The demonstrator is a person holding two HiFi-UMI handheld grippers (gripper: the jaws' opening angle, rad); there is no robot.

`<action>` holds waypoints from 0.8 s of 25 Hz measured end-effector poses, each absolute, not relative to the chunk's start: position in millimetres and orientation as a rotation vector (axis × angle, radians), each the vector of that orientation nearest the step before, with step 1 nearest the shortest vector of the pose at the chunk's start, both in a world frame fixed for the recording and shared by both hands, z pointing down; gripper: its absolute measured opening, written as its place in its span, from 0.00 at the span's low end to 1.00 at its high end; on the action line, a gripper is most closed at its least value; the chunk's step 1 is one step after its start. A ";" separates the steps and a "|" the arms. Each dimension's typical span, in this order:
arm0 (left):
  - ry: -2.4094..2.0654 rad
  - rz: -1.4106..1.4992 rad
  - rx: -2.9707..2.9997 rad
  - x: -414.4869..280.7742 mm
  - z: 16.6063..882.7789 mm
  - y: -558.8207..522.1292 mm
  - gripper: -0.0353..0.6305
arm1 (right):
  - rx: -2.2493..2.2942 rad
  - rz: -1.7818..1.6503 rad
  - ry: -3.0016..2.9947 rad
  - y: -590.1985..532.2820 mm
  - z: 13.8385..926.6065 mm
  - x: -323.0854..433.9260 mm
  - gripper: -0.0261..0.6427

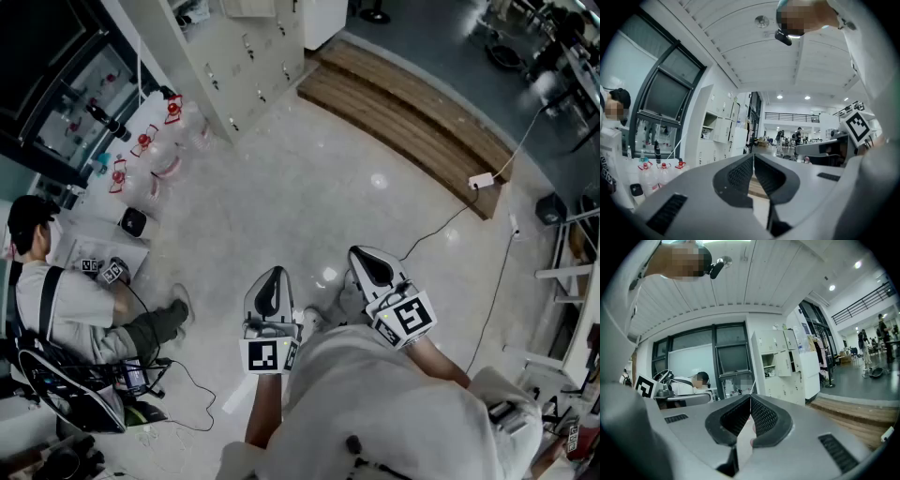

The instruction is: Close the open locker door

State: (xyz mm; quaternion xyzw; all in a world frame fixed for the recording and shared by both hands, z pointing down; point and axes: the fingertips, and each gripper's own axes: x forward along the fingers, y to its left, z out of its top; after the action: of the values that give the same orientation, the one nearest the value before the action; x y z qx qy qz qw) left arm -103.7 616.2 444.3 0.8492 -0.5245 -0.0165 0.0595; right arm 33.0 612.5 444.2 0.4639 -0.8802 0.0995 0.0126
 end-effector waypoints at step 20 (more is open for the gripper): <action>-1.559 -0.101 2.547 -15.6 426.9 673.5 0.08 | 1.413 0.260 -2.743 667.1 441.0 111.1 0.08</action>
State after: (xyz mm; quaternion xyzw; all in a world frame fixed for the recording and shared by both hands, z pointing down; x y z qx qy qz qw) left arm -15.6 673.5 426.9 0.8499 -0.5203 -0.0335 0.0766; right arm 111.1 667.1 441.0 0.4563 -0.8856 0.0840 0.0223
